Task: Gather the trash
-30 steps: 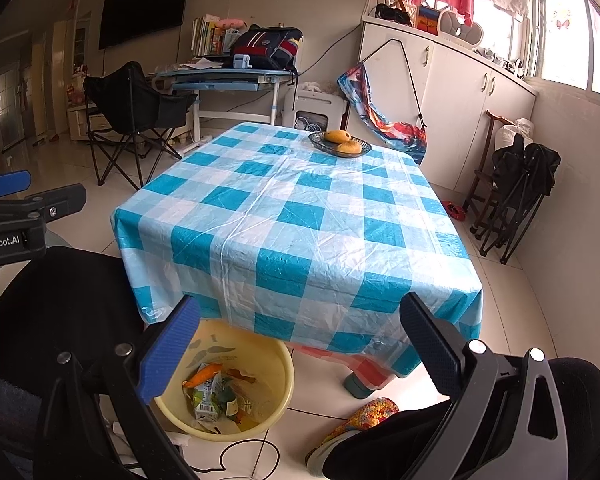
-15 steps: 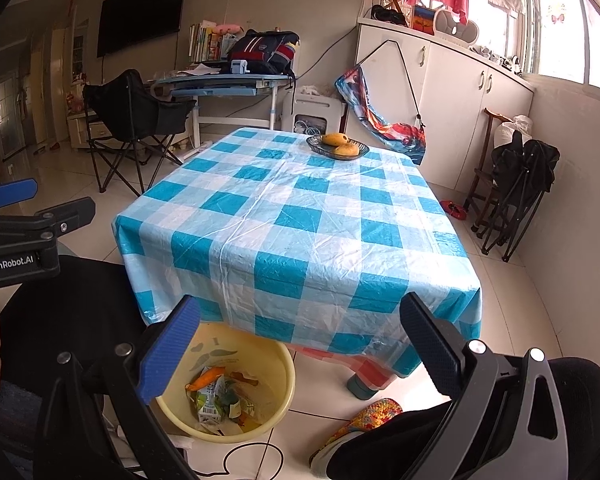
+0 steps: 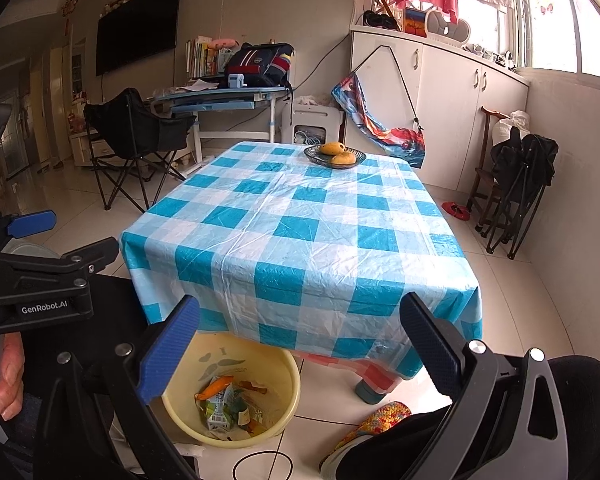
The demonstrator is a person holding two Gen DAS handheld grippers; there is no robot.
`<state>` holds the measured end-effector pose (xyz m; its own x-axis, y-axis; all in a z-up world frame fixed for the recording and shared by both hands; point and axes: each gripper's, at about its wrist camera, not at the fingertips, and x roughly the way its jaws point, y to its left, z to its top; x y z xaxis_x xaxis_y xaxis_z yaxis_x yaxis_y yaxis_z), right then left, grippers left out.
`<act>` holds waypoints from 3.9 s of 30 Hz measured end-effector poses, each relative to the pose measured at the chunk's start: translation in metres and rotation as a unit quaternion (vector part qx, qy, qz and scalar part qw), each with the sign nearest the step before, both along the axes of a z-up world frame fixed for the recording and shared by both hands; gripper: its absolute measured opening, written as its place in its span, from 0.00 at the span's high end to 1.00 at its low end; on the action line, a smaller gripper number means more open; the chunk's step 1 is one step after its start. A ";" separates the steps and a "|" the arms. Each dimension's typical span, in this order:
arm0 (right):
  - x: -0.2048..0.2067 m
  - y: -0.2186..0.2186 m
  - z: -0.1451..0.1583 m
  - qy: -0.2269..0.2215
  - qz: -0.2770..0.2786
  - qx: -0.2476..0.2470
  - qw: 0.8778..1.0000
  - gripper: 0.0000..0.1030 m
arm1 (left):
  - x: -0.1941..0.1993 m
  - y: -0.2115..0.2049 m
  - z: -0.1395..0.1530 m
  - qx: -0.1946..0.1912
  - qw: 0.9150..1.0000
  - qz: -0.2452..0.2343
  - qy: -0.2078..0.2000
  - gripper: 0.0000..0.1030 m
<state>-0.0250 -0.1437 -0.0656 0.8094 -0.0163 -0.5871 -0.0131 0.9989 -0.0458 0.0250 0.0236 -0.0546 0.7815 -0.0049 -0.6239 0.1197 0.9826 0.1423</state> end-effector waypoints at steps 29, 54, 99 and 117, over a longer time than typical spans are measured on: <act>0.007 0.004 -0.011 0.034 0.008 -0.020 0.999 0.07 | -0.006 -0.012 0.006 -0.012 1.000 -0.014 -0.007 0.07; 0.009 0.004 -0.013 0.039 0.008 -0.024 0.999 0.07 | -0.009 -0.021 0.005 -0.010 1.000 -0.021 -0.010 0.07; 0.004 0.000 -0.006 0.017 0.002 -0.023 1.000 0.07 | -0.005 -0.020 0.000 -0.019 1.000 -0.016 -0.005 0.07; 0.004 0.001 -0.005 0.018 0.002 -0.024 1.000 0.07 | -0.006 -0.020 0.000 -0.019 1.000 -0.016 -0.005 0.07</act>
<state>-0.0208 -0.1432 -0.0710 0.7879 -0.0422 -0.6143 -0.0187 0.9956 -0.0923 0.0191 0.0040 -0.0544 0.7861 -0.0545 -0.6157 0.1508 0.9829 0.1057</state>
